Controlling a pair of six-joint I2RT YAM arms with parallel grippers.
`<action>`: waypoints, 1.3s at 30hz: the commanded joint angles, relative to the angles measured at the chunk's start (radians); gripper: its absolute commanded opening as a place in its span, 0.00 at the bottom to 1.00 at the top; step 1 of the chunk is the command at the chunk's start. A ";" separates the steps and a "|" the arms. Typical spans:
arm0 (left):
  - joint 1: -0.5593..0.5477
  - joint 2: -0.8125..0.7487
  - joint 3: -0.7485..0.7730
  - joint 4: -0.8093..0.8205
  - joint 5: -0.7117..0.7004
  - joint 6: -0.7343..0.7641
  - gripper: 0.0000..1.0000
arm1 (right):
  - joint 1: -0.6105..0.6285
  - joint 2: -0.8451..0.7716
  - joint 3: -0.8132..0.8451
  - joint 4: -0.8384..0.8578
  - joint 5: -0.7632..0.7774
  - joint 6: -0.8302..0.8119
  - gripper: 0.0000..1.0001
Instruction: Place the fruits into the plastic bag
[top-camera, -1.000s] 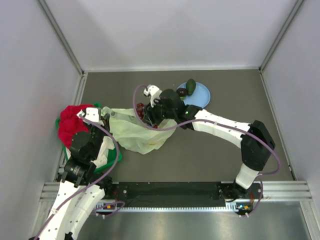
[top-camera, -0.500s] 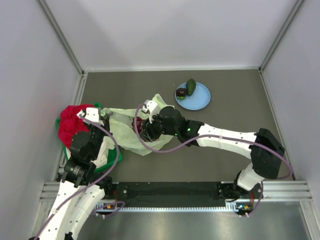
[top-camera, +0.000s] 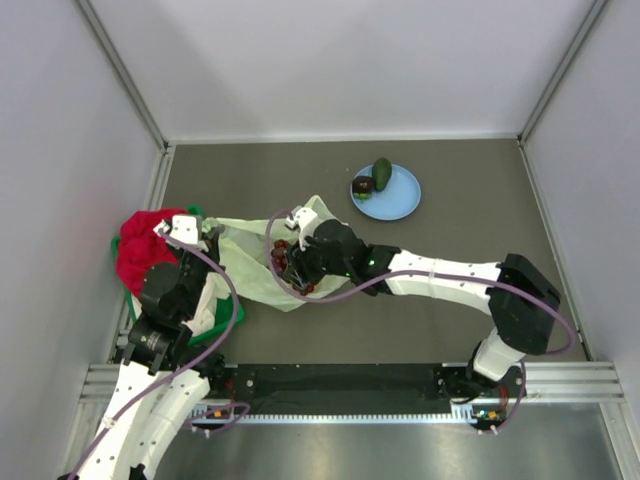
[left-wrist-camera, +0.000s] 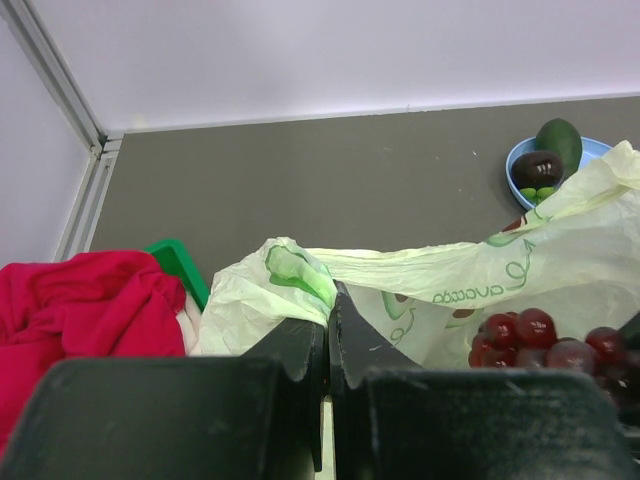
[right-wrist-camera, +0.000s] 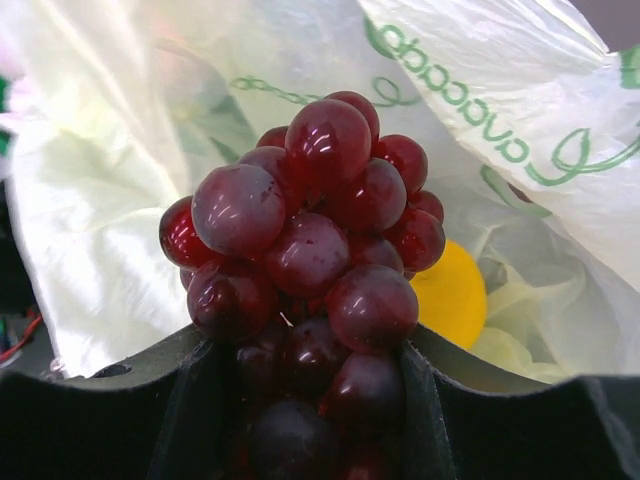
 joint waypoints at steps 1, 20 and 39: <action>0.004 -0.011 0.004 0.045 0.003 -0.006 0.00 | 0.014 0.082 0.167 -0.108 0.104 0.019 0.14; 0.004 -0.016 0.002 0.050 0.028 -0.003 0.00 | -0.089 0.349 0.509 -0.201 0.024 0.075 0.14; 0.004 -0.010 0.004 0.048 0.025 -0.005 0.00 | 0.026 0.313 0.333 -0.166 0.047 0.118 0.16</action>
